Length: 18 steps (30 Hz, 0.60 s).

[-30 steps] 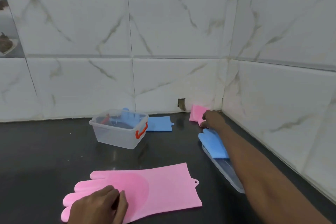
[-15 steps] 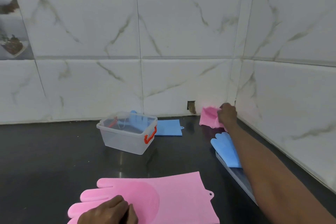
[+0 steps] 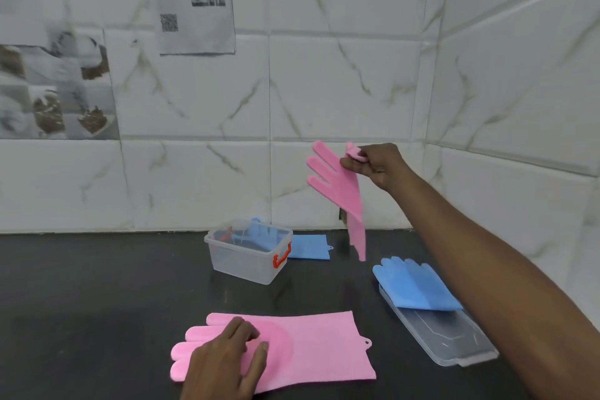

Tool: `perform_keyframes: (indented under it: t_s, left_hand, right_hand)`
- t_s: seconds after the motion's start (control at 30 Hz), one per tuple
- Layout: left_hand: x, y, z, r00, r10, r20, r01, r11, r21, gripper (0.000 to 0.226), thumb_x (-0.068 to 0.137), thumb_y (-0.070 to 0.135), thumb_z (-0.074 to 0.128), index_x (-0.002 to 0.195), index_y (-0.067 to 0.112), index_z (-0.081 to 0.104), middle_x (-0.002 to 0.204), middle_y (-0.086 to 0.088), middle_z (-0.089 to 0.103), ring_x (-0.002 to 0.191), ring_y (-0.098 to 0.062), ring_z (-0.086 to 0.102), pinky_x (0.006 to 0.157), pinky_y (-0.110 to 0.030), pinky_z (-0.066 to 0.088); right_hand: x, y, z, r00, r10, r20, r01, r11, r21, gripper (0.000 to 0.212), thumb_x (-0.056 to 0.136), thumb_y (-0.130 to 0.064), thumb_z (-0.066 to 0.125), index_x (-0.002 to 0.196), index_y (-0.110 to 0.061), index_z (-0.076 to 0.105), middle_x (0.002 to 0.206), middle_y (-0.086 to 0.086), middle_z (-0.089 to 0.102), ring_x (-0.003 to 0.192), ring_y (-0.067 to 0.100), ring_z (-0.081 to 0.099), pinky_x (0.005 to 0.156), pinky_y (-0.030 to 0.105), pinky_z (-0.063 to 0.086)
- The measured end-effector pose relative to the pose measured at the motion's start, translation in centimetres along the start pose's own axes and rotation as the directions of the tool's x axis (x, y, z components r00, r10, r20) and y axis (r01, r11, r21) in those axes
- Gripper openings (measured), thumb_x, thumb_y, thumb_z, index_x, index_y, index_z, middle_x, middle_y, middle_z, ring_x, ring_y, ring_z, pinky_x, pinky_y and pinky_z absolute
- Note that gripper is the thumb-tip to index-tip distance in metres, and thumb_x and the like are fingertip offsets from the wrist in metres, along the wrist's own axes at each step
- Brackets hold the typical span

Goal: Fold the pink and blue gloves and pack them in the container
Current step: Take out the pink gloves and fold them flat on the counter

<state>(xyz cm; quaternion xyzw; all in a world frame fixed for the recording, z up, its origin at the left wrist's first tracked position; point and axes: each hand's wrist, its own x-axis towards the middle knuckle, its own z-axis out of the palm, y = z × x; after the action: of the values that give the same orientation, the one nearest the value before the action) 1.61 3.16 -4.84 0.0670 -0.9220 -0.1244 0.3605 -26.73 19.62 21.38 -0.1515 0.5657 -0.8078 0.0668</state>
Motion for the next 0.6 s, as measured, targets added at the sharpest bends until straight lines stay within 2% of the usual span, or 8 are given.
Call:
perform_keyframes:
  t_s: [0.07,0.13,0.2,0.27,0.33,0.4,0.5,0.6]
  left_hand:
    - [0.3,0.5,-0.4,0.999,-0.038,0.020,0.039,0.997,-0.068,0.027,0.082,0.056,0.054,0.089,0.032,0.067,0.082,0.027,0.054,0.061,0.012,0.052,0.058,-0.007,0.048]
    - [1.6,1.2,-1.8,0.981,-0.173,0.085,0.189,0.954,-0.233,0.050,0.083,0.065,0.056,0.115,0.028,0.064,0.107,0.020,0.060,0.091,0.006,0.060,0.084,-0.027,0.055]
    - [4.9,3.3,-4.5,0.934,-0.287,0.214,0.358,0.747,-0.560,0.087,0.071,0.074,0.060,0.140,0.022,0.049,0.133,0.012,0.054,0.116,-0.005,0.055,0.102,-0.030,0.044]
    - [9.5,5.1,-6.7,0.926,-0.240,0.291,0.376,0.531,-0.759,0.099,0.065,0.072,0.062,0.148,0.023,0.037,0.144,0.010,0.046,0.125,-0.006,0.048,0.103,-0.030,0.038]
    - [13.1,6.8,-8.3,0.946,-0.166,0.279,0.325,0.478,-0.816,0.082,0.075,0.055,0.070,0.145,0.025,0.042,0.143,0.010,0.051,0.125,-0.010,0.053,0.102,-0.032,0.044]
    - [15.0,7.6,-8.7,0.931,-0.258,0.260,0.354,0.453,-0.818,0.053,0.086,0.032,0.068,0.136,0.020,0.054,0.132,-0.002,0.063,0.118,-0.021,0.061,0.100,-0.040,0.051]
    - [16.0,7.3,-8.7,0.883,-0.389,0.262,0.413,0.381,-0.827,0.028,0.094,0.011,0.058,0.121,0.009,0.064,0.119,-0.013,0.068,0.107,-0.029,0.065,0.093,-0.041,0.055]
    - [16.9,6.2,-10.5,0.892,-0.378,0.249,0.383,0.335,-0.861,0.028,0.095,0.005,0.058,0.121,-0.001,0.064,0.116,-0.017,0.068,0.104,-0.032,0.065,0.085,-0.040,0.055]
  right_hand:
    - [-2.7,-0.6,1.6,0.999,0.027,0.044,-0.033,0.992,0.123,0.013,0.084,0.025,0.050,0.087,0.015,0.058,0.085,0.028,0.058,0.069,0.038,0.064,0.057,0.038,0.062]
    - [-5.2,-0.7,3.0,0.996,0.064,0.063,-0.076,0.973,0.218,0.015,0.085,0.025,0.047,0.090,0.015,0.056,0.086,0.030,0.056,0.071,0.039,0.063,0.062,0.043,0.062]
    - [-7.4,-0.1,4.3,0.992,0.109,0.068,-0.124,0.945,0.304,0.017,0.087,0.024,0.044,0.097,0.016,0.055,0.091,0.031,0.056,0.074,0.039,0.062,0.071,0.045,0.061]
    - [-9.6,0.9,5.3,0.984,0.151,0.093,-0.174,0.923,0.343,0.027,0.090,0.018,0.044,0.115,0.014,0.052,0.105,0.029,0.058,0.079,0.034,0.064,0.078,0.041,0.060]
    - [-12.1,2.0,5.9,0.978,0.136,0.160,-0.173,0.952,0.253,0.038,0.092,0.009,0.050,0.130,0.012,0.047,0.119,0.022,0.060,0.080,0.021,0.067,0.073,0.026,0.061]
    - [-14.1,2.5,6.4,0.969,0.143,0.203,-0.187,0.958,0.218,0.036,0.091,0.005,0.056,0.126,0.013,0.050,0.114,0.020,0.063,0.073,0.014,0.069,0.066,0.020,0.059]
    - [-15.5,1.6,6.2,0.967,0.183,0.176,-0.222,0.947,0.234,0.016,0.090,0.010,0.050,0.106,0.012,0.054,0.104,0.033,0.064,0.080,0.035,0.069,0.068,0.038,0.062]
    - [-15.7,0.5,4.3,0.974,0.169,0.154,-0.189,0.973,0.133,0.017,0.092,-0.006,0.059,0.099,0.009,0.058,0.080,0.026,0.070,0.068,0.033,0.071,0.059,0.040,0.062]
